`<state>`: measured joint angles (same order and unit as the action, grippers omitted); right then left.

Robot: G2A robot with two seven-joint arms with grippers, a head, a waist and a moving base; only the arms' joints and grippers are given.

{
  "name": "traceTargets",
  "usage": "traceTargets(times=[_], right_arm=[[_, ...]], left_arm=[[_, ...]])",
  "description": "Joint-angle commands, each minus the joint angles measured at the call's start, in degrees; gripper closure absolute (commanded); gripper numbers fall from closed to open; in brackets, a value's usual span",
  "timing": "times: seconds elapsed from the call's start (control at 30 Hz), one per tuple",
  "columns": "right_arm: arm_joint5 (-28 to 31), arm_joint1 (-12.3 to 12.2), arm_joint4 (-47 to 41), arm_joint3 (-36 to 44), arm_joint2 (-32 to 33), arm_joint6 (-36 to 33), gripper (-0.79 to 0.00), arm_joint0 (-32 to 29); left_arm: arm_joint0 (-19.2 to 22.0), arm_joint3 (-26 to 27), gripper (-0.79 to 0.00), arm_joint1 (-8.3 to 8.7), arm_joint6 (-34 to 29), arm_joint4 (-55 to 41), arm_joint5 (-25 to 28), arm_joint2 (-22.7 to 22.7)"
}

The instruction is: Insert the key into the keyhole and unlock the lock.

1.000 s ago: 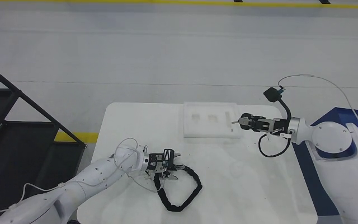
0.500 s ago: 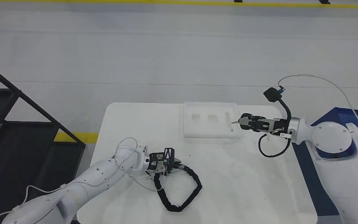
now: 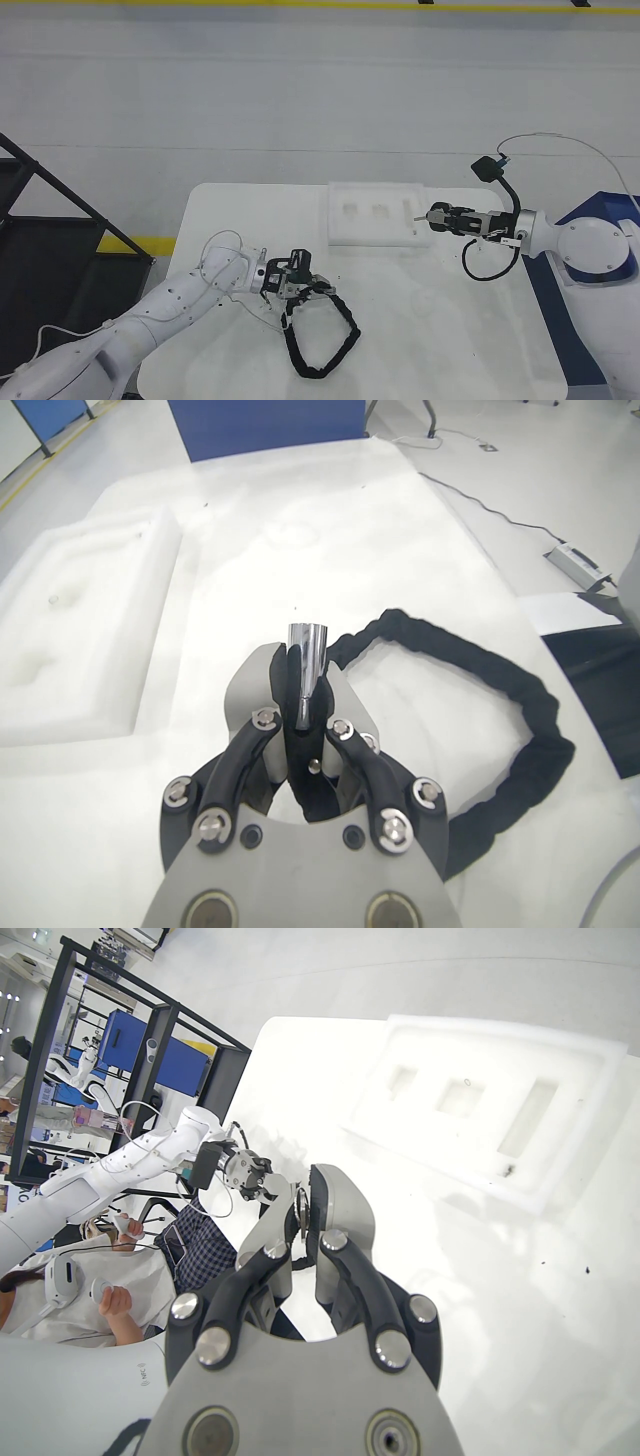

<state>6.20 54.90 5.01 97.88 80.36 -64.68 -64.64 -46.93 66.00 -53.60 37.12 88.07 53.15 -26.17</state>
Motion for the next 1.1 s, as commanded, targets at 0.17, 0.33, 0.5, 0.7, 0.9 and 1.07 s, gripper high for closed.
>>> traceTargets(times=[0.17, 0.33, 0.5, 0.7, 0.9, 1.07], right_arm=[[0.0, 0.0, 0.2, 0.2, -0.1, 0.5, 0.0, -0.3], [-2.6, -0.4, 0.7, 4.1, -0.4, -2.4, 0.0, -2.3], [-7.2, -0.9, 0.2, 10.4, 1.1, -4.4, 0.0, -4.9], [-10.7, -1.5, -0.1, 18.5, 4.4, -4.6, 0.0, -9.6], [-11.5, -2.2, -0.9, 24.1, 6.8, -7.4, 0.0, -12.3], [-11.4, -2.4, -1.9, 26.1, 8.1, -7.2, 0.0, -13.5]], left_arm=[[3.0, 3.7, 0.0, 0.36, 8.4, 1.0, 4.8, -0.7], [5.5, 6.2, 0.0, -0.01, 9.2, -2.0, 4.8, 1.1], [7.6, 8.0, 0.0, -1.01, 9.2, -5.4, 4.8, 3.6], [10.0, 7.6, 0.0, -2.71, 9.2, -7.7, 4.8, 5.7], [12.4, 6.3, 0.0, -4.9, 9.2, -11.0, 4.8, 6.5], [14.1, 3.6, 0.0, -7.0, 9.2, -14.4, 4.8, 7.6]])
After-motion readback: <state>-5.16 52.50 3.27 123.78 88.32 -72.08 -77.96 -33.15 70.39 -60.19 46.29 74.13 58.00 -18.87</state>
